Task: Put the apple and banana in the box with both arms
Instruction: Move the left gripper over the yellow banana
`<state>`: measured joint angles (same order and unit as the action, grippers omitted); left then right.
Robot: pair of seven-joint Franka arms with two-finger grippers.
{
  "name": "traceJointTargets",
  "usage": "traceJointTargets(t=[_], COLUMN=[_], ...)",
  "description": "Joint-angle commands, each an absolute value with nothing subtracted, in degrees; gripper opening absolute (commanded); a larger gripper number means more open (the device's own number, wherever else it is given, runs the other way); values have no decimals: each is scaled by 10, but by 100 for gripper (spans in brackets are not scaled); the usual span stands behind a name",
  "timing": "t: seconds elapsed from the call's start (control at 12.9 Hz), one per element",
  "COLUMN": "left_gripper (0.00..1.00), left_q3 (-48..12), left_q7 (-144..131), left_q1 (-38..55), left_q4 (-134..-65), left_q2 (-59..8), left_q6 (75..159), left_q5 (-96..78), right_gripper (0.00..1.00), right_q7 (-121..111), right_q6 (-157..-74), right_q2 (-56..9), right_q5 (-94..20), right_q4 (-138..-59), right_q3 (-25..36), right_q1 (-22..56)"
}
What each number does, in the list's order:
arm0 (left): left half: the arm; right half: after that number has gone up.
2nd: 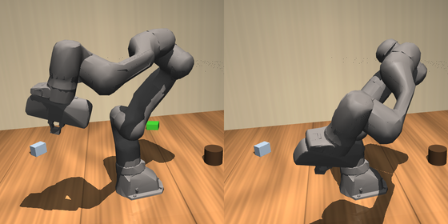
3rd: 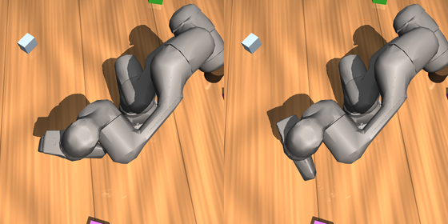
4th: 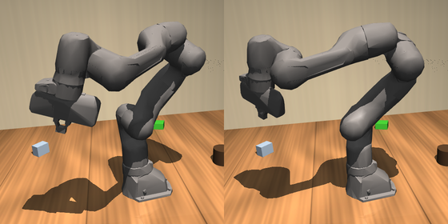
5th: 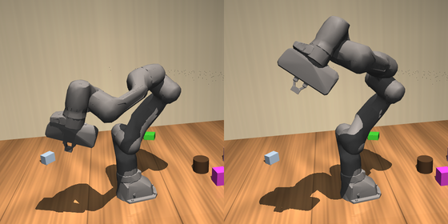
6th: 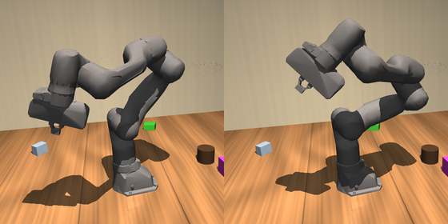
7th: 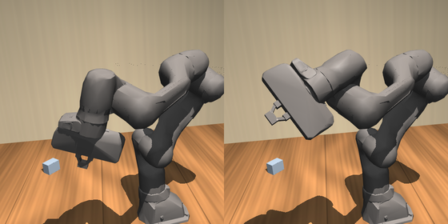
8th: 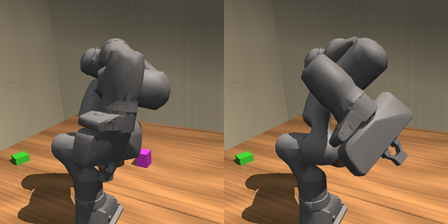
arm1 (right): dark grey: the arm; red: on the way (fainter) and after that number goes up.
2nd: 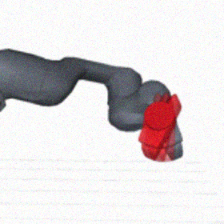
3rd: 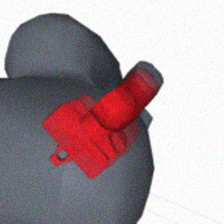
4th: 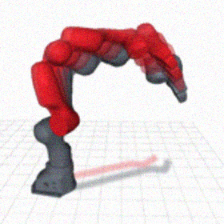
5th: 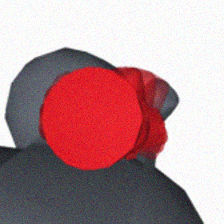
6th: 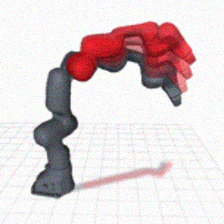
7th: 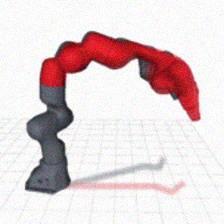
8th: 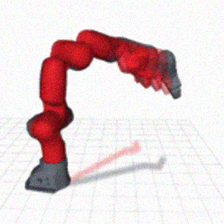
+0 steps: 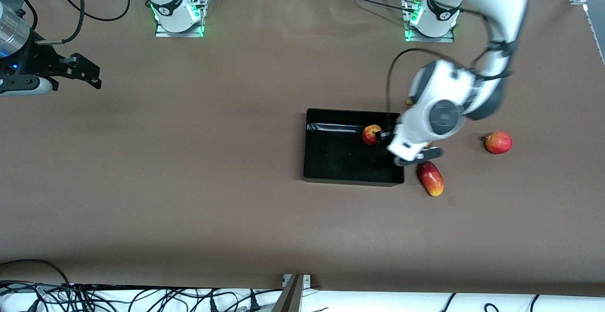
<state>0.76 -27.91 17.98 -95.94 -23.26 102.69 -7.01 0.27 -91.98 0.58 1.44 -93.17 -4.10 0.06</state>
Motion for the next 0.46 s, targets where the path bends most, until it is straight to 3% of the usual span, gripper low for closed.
traceJointTargets(t=[0.0, 0.15, 0.39], left_gripper=[100, 100, 100], left_q3=[6, 6, 5], left_q7=[-120, 21, 55], left_q1=[107, 82, 70], left_q4=[-939, -968, -1093], left_q2=[-239, -246, -216], left_q6=[978, 1000, 1100], left_q5=[-69, -22, -11], right_gripper=[100, 100, 100], right_q7=[6, 6, 6], right_q6=[-918, -918, -918], right_q2=[2, 2, 2], right_q5=[5, 5, 5], right_q4=[-920, -920, -920], right_q3=[-43, -43, -43], right_q1=[-4, -4, -4])
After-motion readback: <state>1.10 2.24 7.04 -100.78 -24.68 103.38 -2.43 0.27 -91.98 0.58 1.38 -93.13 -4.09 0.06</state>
